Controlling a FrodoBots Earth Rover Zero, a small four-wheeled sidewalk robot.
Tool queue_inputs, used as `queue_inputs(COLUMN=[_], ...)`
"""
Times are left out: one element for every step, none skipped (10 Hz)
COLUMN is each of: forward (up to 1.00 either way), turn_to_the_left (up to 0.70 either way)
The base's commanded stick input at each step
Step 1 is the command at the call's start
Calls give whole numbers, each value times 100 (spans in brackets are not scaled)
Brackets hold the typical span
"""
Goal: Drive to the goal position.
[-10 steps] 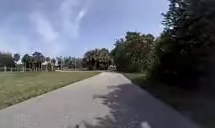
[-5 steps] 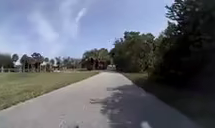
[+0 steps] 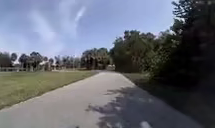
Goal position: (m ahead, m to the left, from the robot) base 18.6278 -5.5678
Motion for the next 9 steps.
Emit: queue_inputs(forward=[70, 70, 70, 70, 70, 70, 70, 70, 70], turn_to_the_left=[0, 0, 0, 0, 0, 0, -7, -14, -14])
